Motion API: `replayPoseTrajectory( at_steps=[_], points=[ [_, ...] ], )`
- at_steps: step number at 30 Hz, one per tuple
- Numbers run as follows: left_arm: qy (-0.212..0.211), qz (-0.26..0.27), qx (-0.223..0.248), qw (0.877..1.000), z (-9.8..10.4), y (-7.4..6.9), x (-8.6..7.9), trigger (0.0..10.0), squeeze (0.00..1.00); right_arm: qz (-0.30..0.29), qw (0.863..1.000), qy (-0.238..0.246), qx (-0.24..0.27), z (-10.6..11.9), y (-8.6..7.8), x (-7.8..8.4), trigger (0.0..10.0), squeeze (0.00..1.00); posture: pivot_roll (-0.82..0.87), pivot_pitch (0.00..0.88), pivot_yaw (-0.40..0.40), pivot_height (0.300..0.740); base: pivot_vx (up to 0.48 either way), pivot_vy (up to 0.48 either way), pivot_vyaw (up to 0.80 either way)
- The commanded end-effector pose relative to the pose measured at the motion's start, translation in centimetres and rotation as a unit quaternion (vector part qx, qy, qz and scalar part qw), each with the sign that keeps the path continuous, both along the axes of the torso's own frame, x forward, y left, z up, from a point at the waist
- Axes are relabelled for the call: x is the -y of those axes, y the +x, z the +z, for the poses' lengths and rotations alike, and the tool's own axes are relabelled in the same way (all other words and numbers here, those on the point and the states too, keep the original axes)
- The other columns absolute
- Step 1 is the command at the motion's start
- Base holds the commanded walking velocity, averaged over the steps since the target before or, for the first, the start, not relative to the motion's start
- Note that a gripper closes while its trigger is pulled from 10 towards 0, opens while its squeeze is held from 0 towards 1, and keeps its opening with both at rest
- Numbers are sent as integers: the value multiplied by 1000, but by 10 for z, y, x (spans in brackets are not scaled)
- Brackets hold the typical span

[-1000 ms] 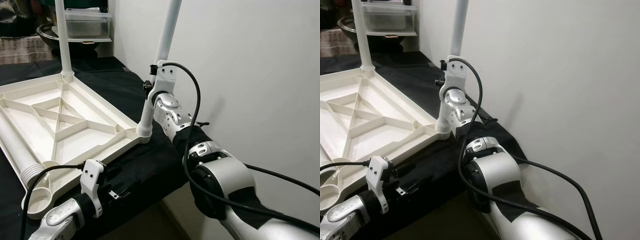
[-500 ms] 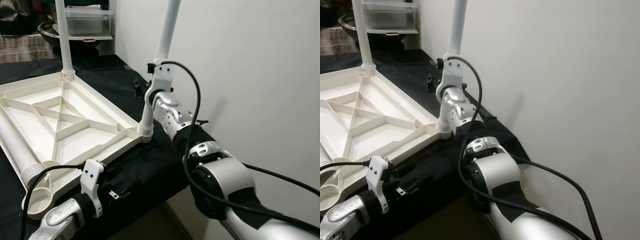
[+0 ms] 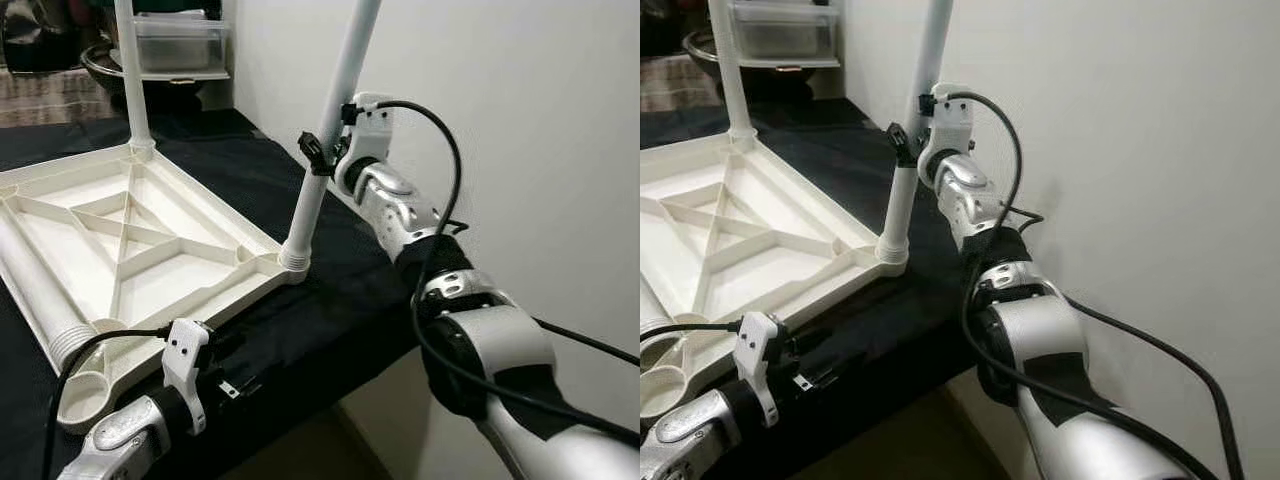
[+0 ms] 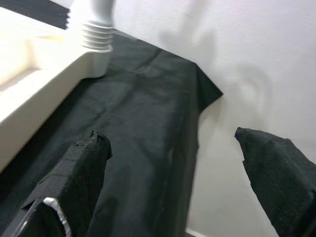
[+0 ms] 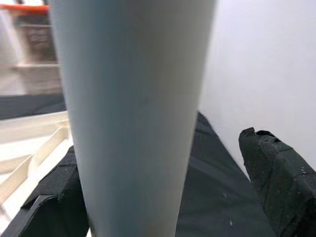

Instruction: Building children table

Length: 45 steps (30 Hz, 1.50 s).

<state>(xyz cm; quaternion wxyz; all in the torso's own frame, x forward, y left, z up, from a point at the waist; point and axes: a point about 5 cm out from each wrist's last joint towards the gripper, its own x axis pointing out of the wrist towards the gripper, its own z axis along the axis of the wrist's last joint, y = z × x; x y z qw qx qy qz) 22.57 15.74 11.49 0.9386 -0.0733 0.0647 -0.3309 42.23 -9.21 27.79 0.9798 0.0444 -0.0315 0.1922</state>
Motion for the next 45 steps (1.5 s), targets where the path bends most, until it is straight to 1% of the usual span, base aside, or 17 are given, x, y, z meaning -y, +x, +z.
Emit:
replayPoseTrajectory(
  at_steps=[1,2,3,4,6,9,10,14,18,20,24,28,29,37,39,42,45],
  points=[
    [-5,-9,-9,1000,-4,-1,3,10000,0,16,1000,-7,-2,-6,0,8,10000,553,71,0,-165,740,0,0,0],
    [-5,-9,-9,1000,-4,-1,3,10000,0,45,999,0,1,-5,-1,10,10000,0,71,0,-165,740,0,0,0],
    [-5,-9,-9,1000,-4,-1,3,10000,0,45,999,0,1,-5,-1,10,10000,0,71,0,-165,740,0,0,0],
    [-5,-9,-9,1000,-4,-1,3,10000,0,71,997,5,1,-5,-2,9,10000,0,72,0,-165,740,0,0,0],
    [-5,-10,-8,1000,-4,-1,3,10000,0,101,995,19,1,-5,-4,8,10000,0,75,0,-164,740,0,0,0],
    [-5,-10,-8,1000,-3,-1,3,10000,0,118,993,25,1,-6,-4,8,10000,0,75,0,-164,740,0,0,0],
    [-4,-10,-8,1000,-3,-1,3,10000,0,136,990,21,1,-10,-5,10,10000,0,75,0,-164,740,0,0,0],
    [-3,-10,-7,1000,-3,-1,2,10000,0,149,989,11,4,-13,-6,13,10000,0,75,0,-164,740,0,0,0],
    [-3,-9,-7,1000,-3,-1,2,10000,0,172,985,9,16,-11,-7,12,10000,0,88,0,-170,740,0,0,0],
    [-3,-8,-7,1000,-3,-1,2,10000,0,194,981,2,26,-9,-8,11,10000,0,98,0,-175,740,0,0,0],
    [-2,-9,-8,1000,-3,-2,2,10000,0,218,975,-4,31,-8,-10,11,10000,0,103,0,-179,740,0,0,0],
    [-2,-8,-8,1000,-3,-2,2,10000,0,221,975,-9,29,-8,-10,11,10000,0,109,0,-183,740,0,0,0],
    [-1,-7,-8,1000,-3,-3,2,10000,0,216,976,-15,23,-10,-9,10,10000,0,118,0,-190,740,0,0,0],
    [-1,-5,-8,1000,-3,-4,1,10000,0,202,979,-16,18,-13,-8,7,10000,0,126,0,-195,740,0,0,0],
    [-1,-5,-9,1000,-3,-4,1,10000,0,194,981,-16,16,-14,-8,7,10000,0,127,0,-195,740,0,0,0],
    [-1,-5,-9,1000,-3,-5,1,10000,0,166,986,-8,15,-18,-6,6,10000,0,128,0,-196,740,0,0,0],
    [-1,-5,-9,1000,-3,-5,2,10000,0,163,986,-7,16,-18,-6,6,10000,0,129,0,-197,740,0,0,0]
  ],
)
